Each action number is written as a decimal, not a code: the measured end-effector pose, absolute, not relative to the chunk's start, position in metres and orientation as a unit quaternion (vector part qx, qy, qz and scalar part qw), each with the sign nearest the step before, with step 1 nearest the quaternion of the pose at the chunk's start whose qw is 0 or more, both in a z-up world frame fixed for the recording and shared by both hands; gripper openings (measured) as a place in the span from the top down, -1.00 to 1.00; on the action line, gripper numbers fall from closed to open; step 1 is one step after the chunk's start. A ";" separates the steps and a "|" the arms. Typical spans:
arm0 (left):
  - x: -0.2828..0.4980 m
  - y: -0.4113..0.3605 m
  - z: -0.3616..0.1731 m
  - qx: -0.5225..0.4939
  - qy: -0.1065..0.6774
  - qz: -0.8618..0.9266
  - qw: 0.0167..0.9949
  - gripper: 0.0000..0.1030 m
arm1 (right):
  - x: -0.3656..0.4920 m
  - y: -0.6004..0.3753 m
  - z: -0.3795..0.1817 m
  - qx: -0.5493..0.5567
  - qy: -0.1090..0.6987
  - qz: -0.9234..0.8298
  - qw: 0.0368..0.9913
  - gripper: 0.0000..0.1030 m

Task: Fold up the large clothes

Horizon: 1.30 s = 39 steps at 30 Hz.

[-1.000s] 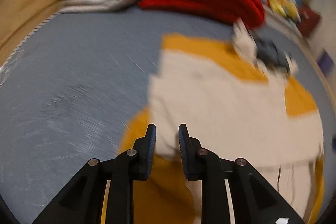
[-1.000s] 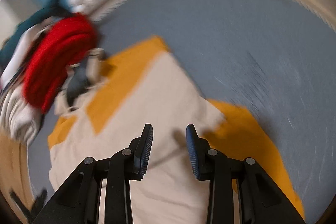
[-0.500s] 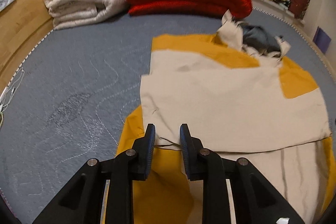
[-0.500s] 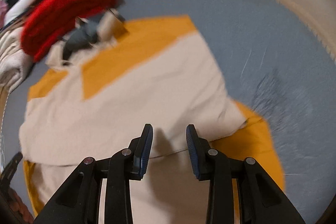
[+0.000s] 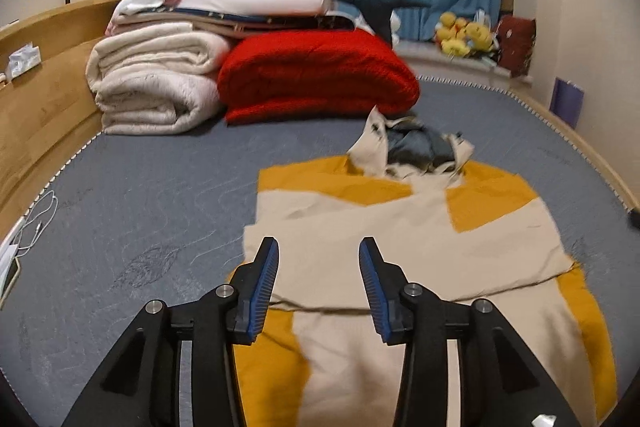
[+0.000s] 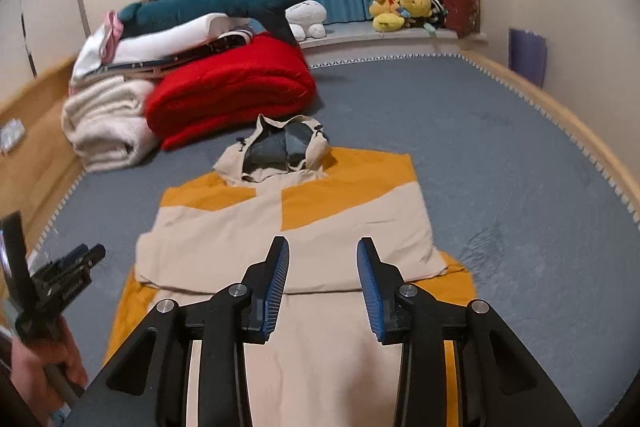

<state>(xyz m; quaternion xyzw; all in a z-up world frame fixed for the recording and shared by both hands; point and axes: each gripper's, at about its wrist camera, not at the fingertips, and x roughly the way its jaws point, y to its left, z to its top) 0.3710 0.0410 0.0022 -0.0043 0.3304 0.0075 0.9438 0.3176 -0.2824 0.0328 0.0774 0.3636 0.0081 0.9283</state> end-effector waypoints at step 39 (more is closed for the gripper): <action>0.872 -0.076 -0.130 0.021 0.551 0.050 0.833 0.90 | 0.393 -0.313 -0.035 0.075 0.450 -0.007 0.890 0.28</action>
